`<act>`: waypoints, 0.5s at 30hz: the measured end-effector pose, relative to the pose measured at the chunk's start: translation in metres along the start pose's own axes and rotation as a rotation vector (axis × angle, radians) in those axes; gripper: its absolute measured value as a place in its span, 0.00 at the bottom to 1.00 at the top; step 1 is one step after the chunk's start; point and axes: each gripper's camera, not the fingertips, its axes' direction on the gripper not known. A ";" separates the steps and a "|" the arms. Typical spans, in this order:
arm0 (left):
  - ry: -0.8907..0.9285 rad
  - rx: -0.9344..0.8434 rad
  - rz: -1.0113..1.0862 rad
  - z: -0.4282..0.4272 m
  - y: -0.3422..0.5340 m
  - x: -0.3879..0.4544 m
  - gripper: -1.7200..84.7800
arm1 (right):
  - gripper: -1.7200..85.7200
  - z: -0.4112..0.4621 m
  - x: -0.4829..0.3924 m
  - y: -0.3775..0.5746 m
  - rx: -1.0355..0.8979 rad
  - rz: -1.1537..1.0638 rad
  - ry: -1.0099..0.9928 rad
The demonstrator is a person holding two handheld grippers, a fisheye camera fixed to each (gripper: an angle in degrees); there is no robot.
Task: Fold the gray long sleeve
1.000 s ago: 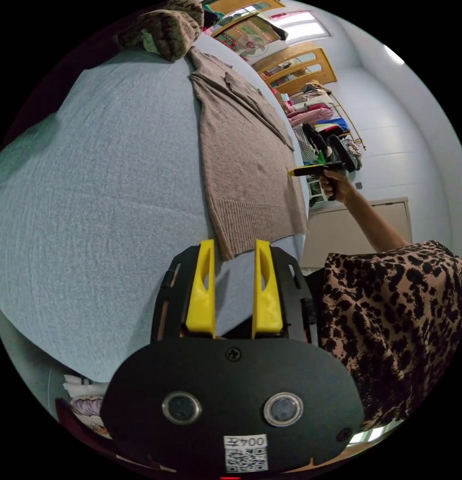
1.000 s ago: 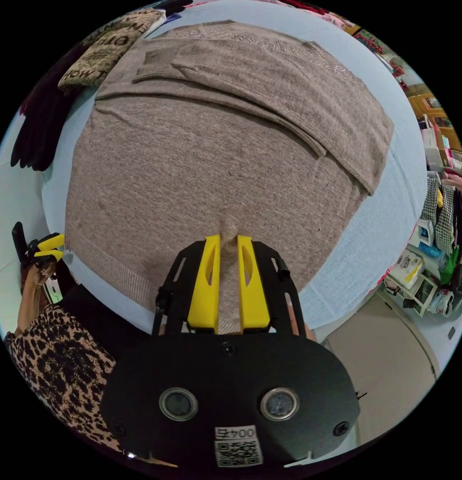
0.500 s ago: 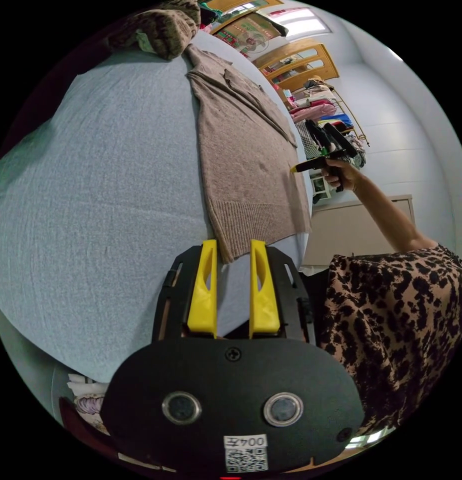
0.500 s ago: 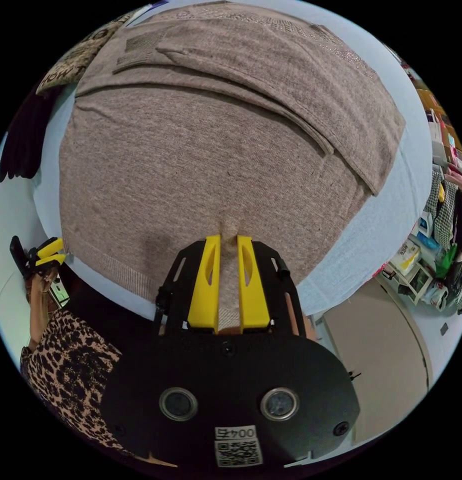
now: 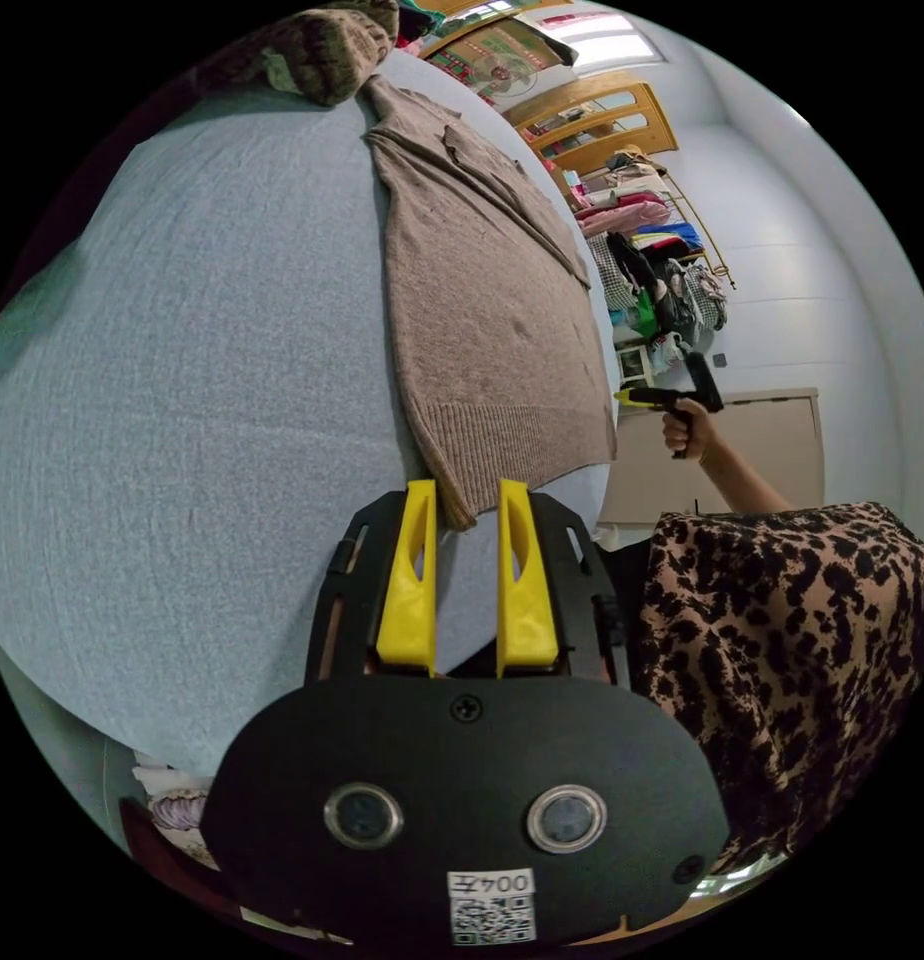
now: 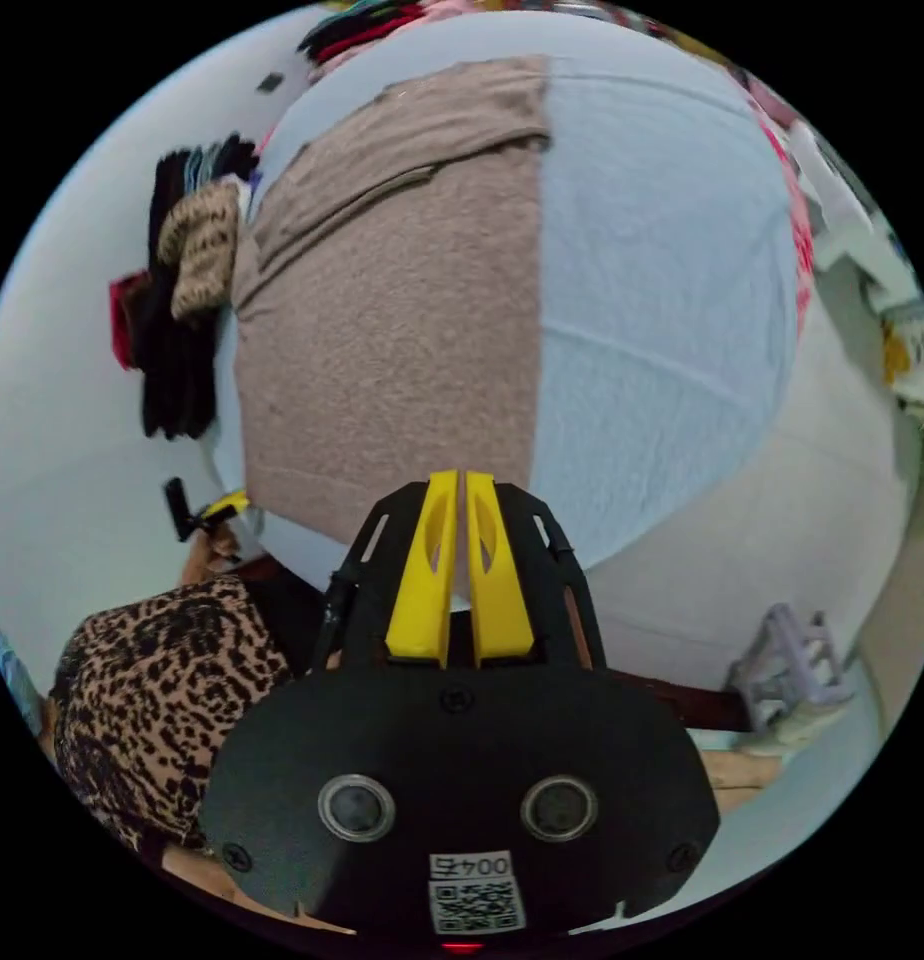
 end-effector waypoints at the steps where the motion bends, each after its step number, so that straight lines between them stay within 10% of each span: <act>1: 0.009 -0.002 -0.006 -0.001 -0.001 -0.001 0.13 | 0.03 0.002 0.024 0.019 0.040 0.035 -0.089; 15: 0.154 -0.010 -0.081 -0.011 -0.017 -0.013 0.15 | 0.08 0.063 0.146 0.129 0.169 0.115 -0.273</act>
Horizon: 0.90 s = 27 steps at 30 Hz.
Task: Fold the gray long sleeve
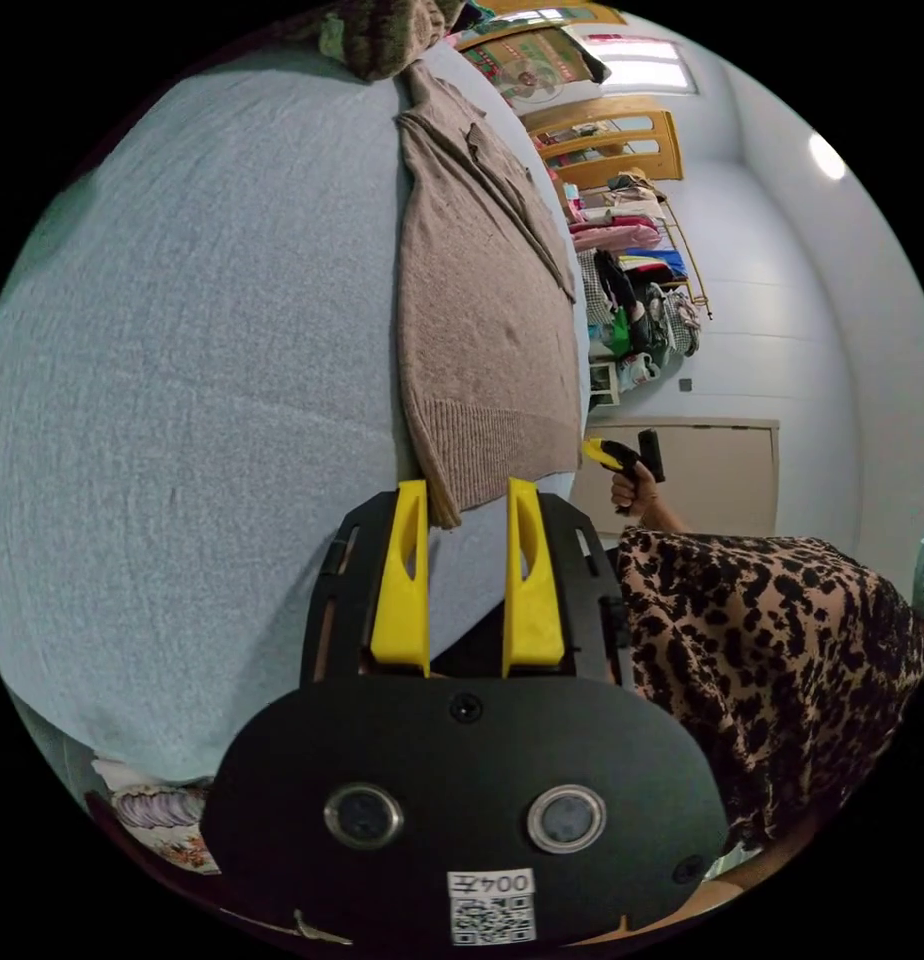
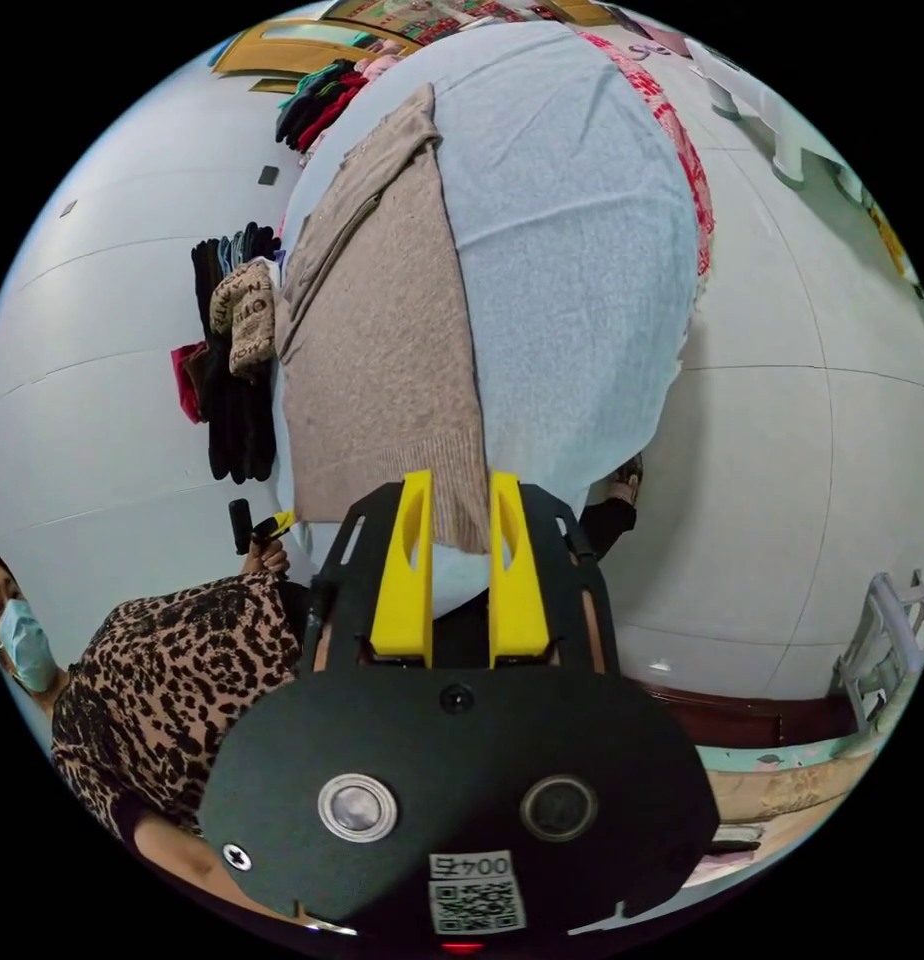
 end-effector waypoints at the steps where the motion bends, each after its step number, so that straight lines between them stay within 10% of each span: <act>1: 0.008 -0.003 -0.004 0.000 0.000 -0.001 0.15 | 0.08 0.003 0.008 0.008 -0.006 -0.002 0.001; 27: 0.067 0.134 0.081 -0.119 0.023 0.090 0.04 | 0.03 -0.099 0.016 0.144 0.130 -0.116 -0.182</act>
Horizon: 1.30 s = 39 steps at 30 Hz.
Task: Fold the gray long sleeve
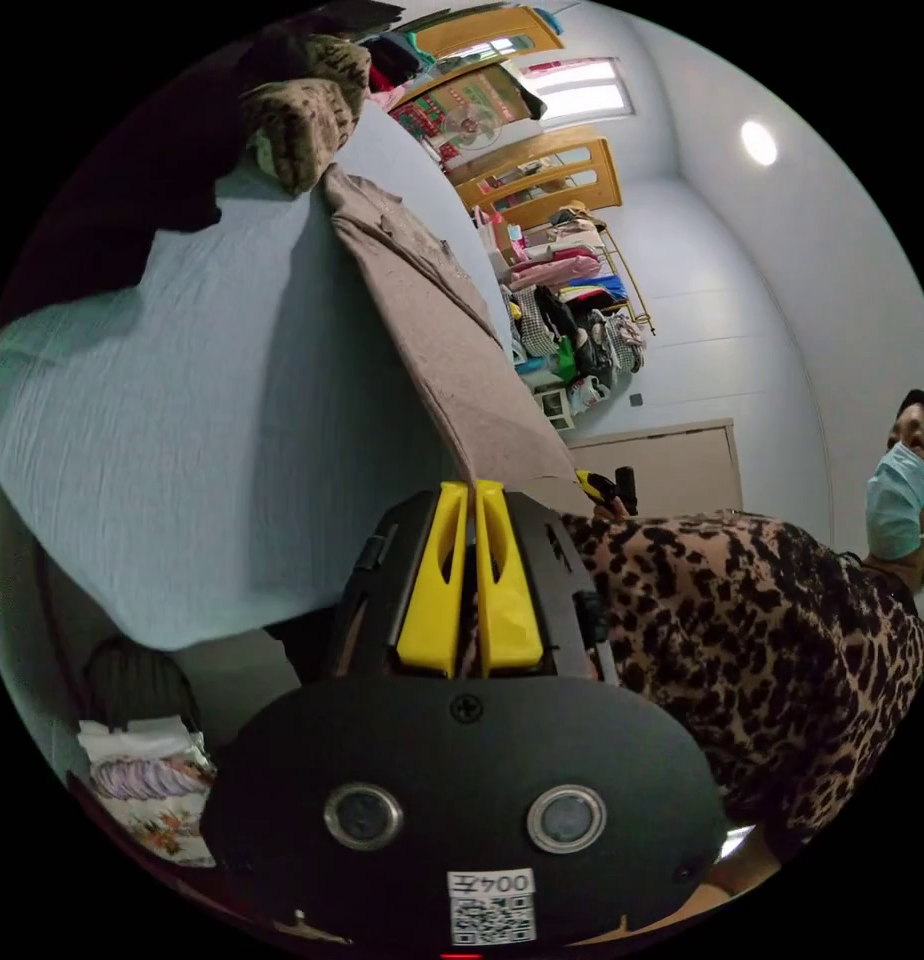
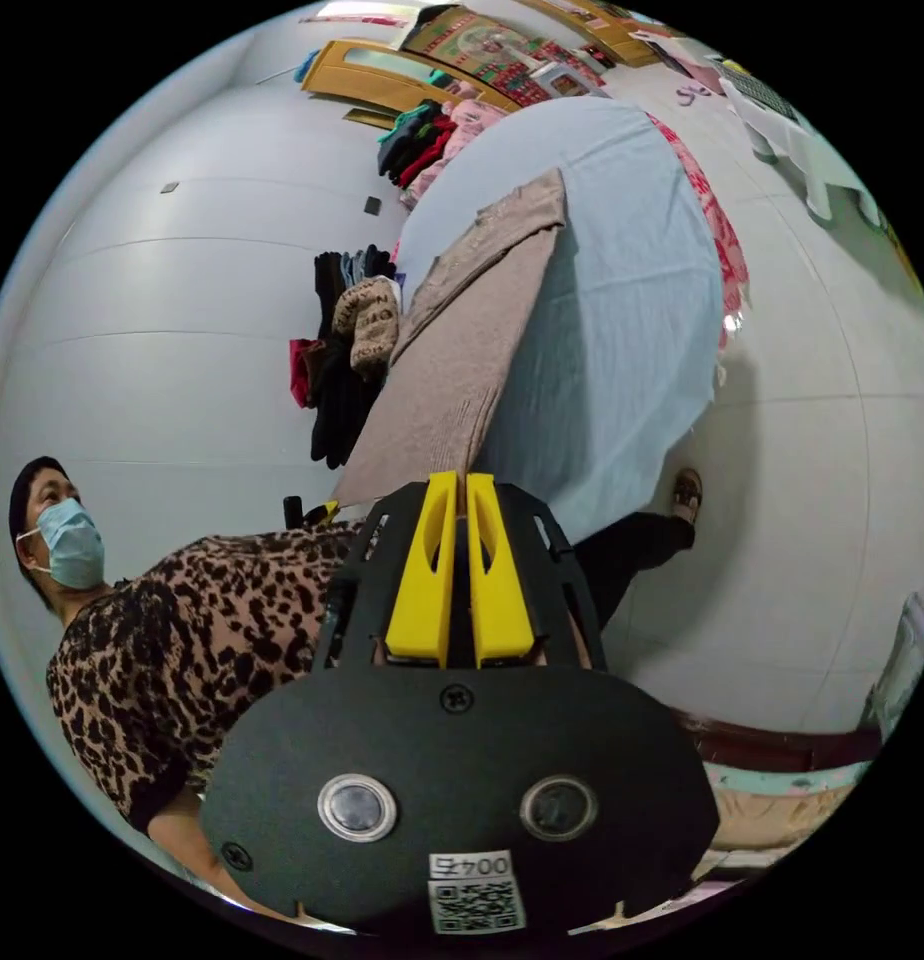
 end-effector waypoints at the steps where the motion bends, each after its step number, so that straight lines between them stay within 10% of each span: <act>1: 0.000 -0.021 -0.024 -0.001 0.010 -0.002 0.03 | 0.03 -0.001 0.001 0.013 -0.014 0.029 0.015; 9: 0.109 0.043 -0.234 0.003 0.017 -0.028 0.04 | 0.02 -0.014 -0.001 0.031 0.042 0.187 -0.048; 39: -0.141 0.236 -0.306 0.080 -0.401 -0.072 0.04 | 0.02 0.009 -0.222 -0.490 -0.246 -0.066 0.383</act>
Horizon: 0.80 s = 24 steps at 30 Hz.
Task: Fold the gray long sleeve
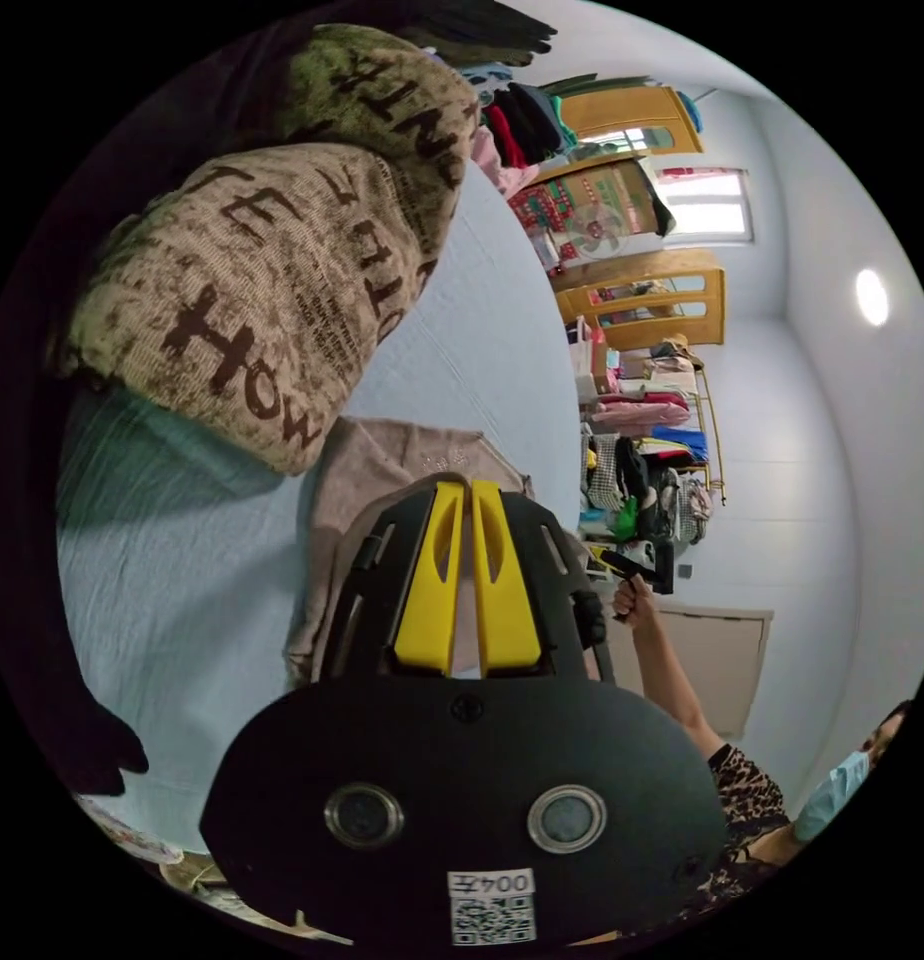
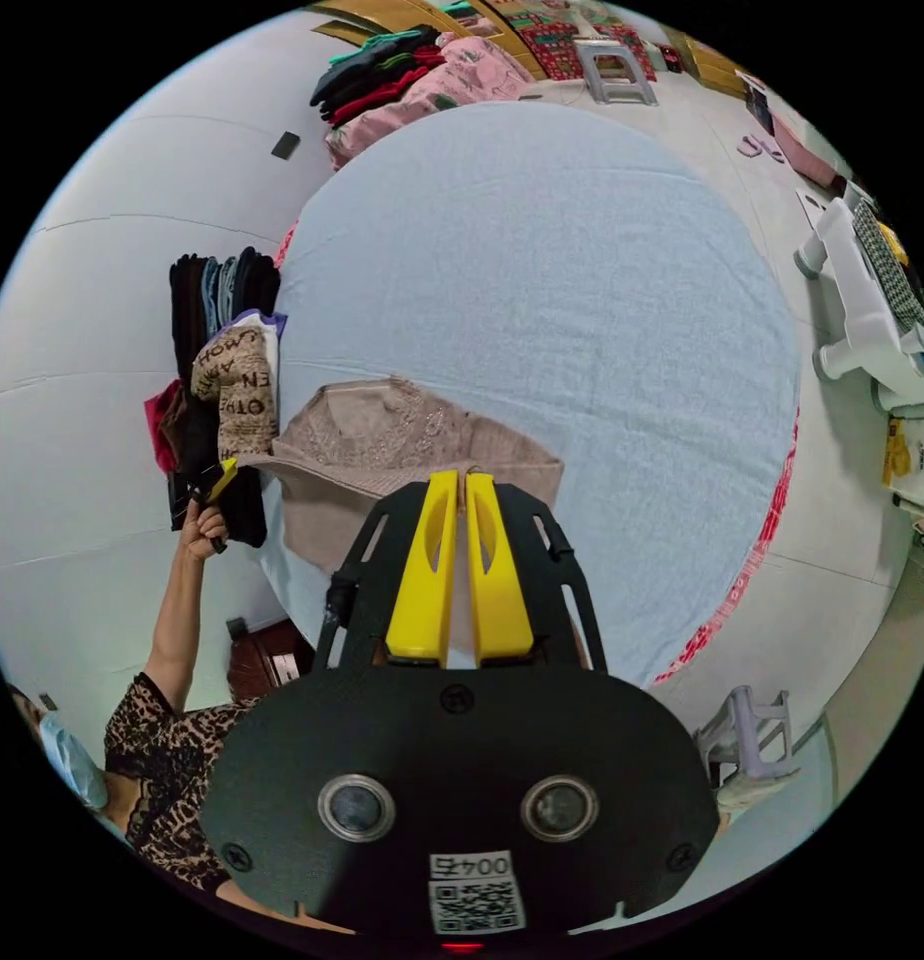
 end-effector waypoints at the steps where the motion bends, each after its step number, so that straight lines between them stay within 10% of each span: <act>1: -0.008 0.005 -0.015 0.010 -0.006 -0.003 0.04 | 0.03 0.000 -0.004 -0.013 -0.013 0.004 0.001; 9: -0.067 0.047 -0.061 0.067 -0.022 -0.024 0.05 | 0.09 0.002 -0.037 -0.079 -0.073 0.029 0.018; 19: -0.192 0.123 0.210 0.082 0.032 0.007 0.08 | 0.44 -0.020 -0.203 -0.088 -0.235 -0.231 0.213; 24: -0.334 0.042 0.456 0.093 0.122 0.021 0.07 | 0.28 0.033 -0.281 -0.063 -0.396 -0.332 0.229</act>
